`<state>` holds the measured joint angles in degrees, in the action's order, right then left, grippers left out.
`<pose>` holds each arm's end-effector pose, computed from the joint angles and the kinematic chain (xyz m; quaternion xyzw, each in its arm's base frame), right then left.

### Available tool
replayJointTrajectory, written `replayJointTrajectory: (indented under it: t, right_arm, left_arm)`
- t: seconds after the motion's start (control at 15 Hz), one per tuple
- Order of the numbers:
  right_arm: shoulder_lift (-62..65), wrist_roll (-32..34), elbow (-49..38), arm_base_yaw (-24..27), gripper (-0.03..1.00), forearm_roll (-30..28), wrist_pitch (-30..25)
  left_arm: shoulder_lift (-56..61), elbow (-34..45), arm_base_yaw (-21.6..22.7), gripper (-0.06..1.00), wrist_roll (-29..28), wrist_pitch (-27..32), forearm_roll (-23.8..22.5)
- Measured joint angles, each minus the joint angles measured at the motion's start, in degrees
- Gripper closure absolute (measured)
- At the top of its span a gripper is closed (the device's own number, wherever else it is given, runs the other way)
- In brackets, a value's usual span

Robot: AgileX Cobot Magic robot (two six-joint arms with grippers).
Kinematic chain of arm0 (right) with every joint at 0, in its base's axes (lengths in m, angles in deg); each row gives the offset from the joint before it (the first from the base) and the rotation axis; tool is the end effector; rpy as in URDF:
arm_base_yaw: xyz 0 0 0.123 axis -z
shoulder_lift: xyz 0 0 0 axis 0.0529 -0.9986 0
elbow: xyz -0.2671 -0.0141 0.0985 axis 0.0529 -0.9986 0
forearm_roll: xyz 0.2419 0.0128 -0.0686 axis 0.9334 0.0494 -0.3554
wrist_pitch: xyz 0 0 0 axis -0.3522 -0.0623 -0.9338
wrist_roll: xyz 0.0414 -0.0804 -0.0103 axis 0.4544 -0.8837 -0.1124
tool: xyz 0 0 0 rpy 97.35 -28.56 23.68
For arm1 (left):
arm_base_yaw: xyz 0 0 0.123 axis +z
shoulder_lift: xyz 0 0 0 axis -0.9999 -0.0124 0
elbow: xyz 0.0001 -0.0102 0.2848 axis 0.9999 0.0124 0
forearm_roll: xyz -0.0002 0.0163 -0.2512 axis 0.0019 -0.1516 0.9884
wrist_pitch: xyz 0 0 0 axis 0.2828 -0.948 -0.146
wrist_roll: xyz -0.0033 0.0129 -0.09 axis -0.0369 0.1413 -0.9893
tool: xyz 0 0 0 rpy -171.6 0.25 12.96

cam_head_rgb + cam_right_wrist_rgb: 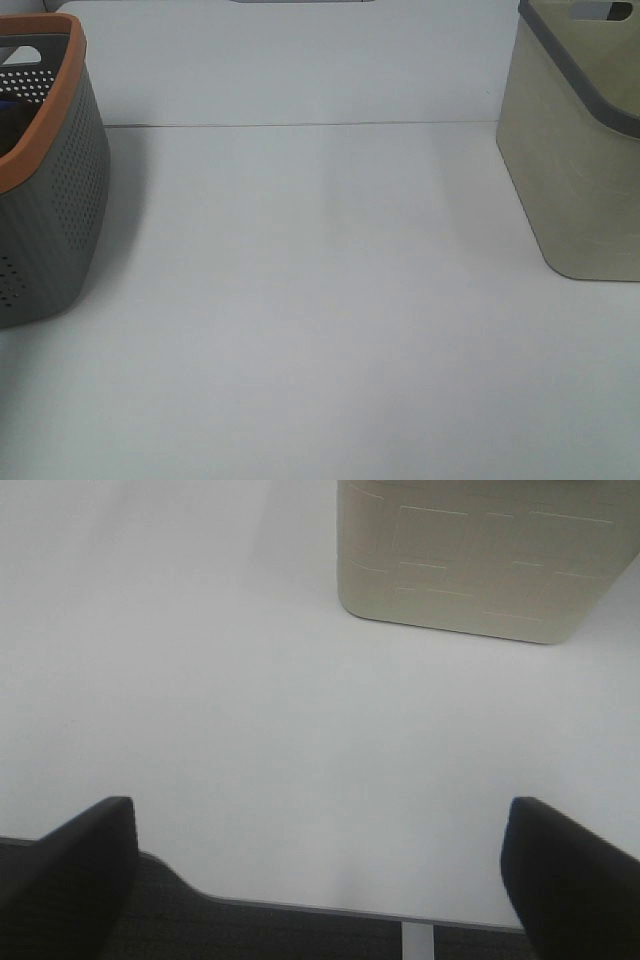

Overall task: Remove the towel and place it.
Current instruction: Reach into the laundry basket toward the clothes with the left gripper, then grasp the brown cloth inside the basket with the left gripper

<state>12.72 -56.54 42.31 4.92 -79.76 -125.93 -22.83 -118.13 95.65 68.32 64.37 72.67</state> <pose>-0.0062 0.0109 0.2792 -0.0467 0.8475 0.0230 0.5283 0.4062 0.0475 0.3056 0.5328 0.8196 0.1433 0.1546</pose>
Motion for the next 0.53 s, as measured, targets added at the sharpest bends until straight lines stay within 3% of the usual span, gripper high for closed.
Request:
replayJointTrajectory:
  t: [0.4, 0.53]
  right_arm:
    - [0.0, 0.0, 0.0, 0.0, 0.01, 0.0, 0.0]
    - [0.0, 0.0, 0.0, 0.0, 0.01, 0.0, 0.0]
  left_arm:
    - [-9.6, 0.0, 0.0, -0.03, 1.4, -3.3, -0.2]
    - [-13.8, 0.0, 0.0, -0.03, 1.5, -8.9, 0.0]
